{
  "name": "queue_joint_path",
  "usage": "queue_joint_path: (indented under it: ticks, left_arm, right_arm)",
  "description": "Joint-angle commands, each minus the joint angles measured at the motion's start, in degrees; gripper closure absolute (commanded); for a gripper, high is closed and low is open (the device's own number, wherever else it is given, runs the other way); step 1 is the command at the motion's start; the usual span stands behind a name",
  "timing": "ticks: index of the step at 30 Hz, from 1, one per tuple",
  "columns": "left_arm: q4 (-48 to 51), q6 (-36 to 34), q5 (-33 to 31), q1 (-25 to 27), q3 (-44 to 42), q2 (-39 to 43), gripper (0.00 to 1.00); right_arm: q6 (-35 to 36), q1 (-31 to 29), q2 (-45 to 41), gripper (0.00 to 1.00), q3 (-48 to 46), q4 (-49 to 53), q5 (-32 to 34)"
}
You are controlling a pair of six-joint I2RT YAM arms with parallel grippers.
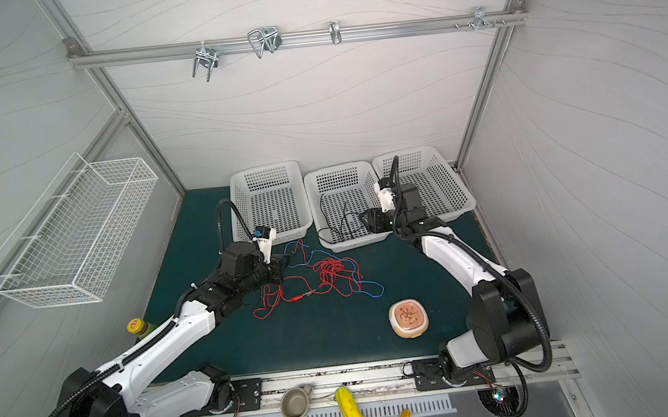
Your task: Untangle the cables
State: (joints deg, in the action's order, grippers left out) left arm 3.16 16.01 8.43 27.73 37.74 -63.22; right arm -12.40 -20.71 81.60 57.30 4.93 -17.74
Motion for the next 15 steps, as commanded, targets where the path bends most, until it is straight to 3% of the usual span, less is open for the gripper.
queue_joint_path:
  ticks: [1, 10, 15]
  left_arm:
    - [-1.3, -1.4, -1.1, 0.2, 1.8, -0.6, 1.0]
    - [-1.3, -1.3, -1.3, 0.2, 1.8, -0.7, 1.0]
    - [-1.6, -0.8, -1.2, 0.2, 1.7, -0.2, 1.0]
  right_arm:
    - [3.6, -4.9, -2.4, 0.37, -0.8, -1.2, -8.1]
    - [2.8, -12.2, -2.0, 0.37, -2.6, -1.1, -10.2]
    - [2.3, -15.3, 0.1, 0.41, -3.1, -1.0, -9.7]
